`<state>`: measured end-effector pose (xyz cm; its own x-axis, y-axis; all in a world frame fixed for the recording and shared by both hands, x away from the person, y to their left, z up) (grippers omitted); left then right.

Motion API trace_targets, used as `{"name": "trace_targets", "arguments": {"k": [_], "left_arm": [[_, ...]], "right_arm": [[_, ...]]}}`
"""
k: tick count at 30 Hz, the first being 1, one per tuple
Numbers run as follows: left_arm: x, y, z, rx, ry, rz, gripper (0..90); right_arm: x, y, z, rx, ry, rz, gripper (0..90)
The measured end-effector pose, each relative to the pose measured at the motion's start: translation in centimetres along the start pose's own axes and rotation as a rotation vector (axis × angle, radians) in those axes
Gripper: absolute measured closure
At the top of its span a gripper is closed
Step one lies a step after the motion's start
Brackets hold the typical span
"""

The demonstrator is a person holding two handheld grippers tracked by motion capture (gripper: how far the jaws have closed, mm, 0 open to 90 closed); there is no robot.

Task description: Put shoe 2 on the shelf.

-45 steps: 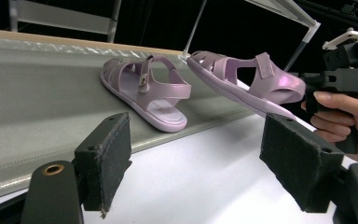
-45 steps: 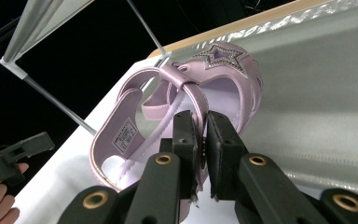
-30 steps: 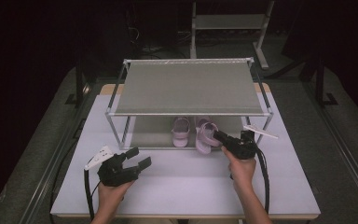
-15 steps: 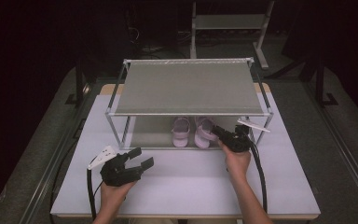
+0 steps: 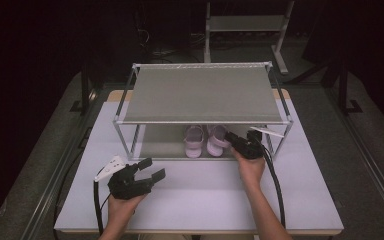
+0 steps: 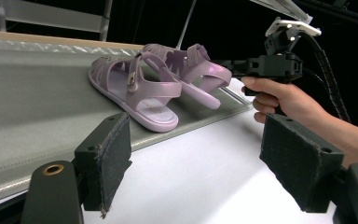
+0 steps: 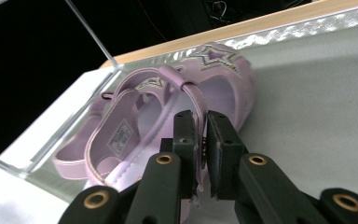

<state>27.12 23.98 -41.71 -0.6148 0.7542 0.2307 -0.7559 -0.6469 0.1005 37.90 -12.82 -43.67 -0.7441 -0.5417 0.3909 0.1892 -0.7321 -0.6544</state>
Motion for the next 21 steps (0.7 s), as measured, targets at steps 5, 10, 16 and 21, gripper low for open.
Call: {"name": "trace_targets", "arguments": {"k": [5, 10, 16, 21], "left_arm": [[0.1, 0.0, 0.0, -0.004, 0.006, 0.006, 24.3], [0.1, 0.0, 0.0, 0.000, 0.004, 0.003, 24.3], [0.1, 0.0, 0.0, -0.001, 0.006, 0.004, 24.3], [0.0, -0.1, -0.1, 0.001, -0.001, -0.002, 24.3]], "right_arm": [[-0.4, 0.0, 0.0, 0.016, -0.003, -0.016, 82.2], [-0.7, 0.1, -0.1, 0.023, 0.002, -0.025, 82.3], [-1.1, 0.2, -0.3, 0.038, -0.008, -0.044, 82.3], [-1.3, 0.2, -0.4, 0.049, -0.010, -0.049, 82.2]]}}
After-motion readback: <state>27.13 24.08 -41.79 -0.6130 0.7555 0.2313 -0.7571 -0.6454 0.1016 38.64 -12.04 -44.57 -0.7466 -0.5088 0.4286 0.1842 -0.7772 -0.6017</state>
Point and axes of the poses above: each handheld gripper's, and its own axes: x roughly backward along the jaws, z roughly out of its top, y roughly to its right, the point moved 1 cm from there along -x, roughly forward along the jaws, and after that the axes turned 14 degrees about -x, right-handed, at the moved point
